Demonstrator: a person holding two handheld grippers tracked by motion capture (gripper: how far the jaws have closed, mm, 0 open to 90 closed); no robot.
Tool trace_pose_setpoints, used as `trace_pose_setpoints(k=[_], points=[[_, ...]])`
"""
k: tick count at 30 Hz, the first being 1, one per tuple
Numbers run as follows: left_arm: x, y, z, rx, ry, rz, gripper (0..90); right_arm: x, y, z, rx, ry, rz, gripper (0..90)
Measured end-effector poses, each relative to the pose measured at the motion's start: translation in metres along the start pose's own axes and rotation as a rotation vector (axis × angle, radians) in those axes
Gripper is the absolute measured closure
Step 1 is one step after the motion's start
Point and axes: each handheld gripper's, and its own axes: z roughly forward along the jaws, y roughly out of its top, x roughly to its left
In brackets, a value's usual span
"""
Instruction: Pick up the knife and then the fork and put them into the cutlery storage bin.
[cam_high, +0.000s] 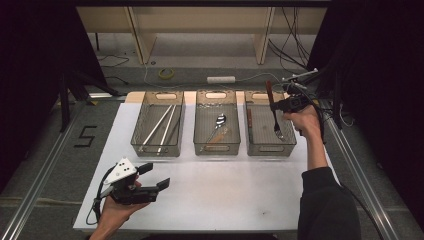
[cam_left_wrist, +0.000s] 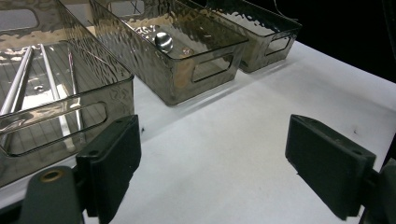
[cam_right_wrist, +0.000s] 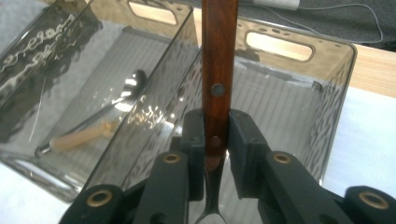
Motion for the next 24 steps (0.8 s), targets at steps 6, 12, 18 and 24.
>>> trace_pose_setpoints(k=[6,12,18,24], points=[[0.0,0.0,0.0,-0.001,-0.003,-0.002,17.8,0.0,0.001,0.016,0.01,-0.018,0.013,78.0],[0.0,0.0,-0.001,-0.004,-0.005,-0.005,17.8,0.0,0.0,0.028,0.023,-0.035,0.018,77.9],[0.0,0.0,-0.001,-0.005,-0.006,-0.006,17.8,0.001,-0.002,0.035,0.031,-0.032,0.023,77.8],[-0.001,0.0,-0.001,-0.006,-0.005,-0.008,17.8,0.0,-0.008,0.047,0.073,-0.001,0.054,73.6]])
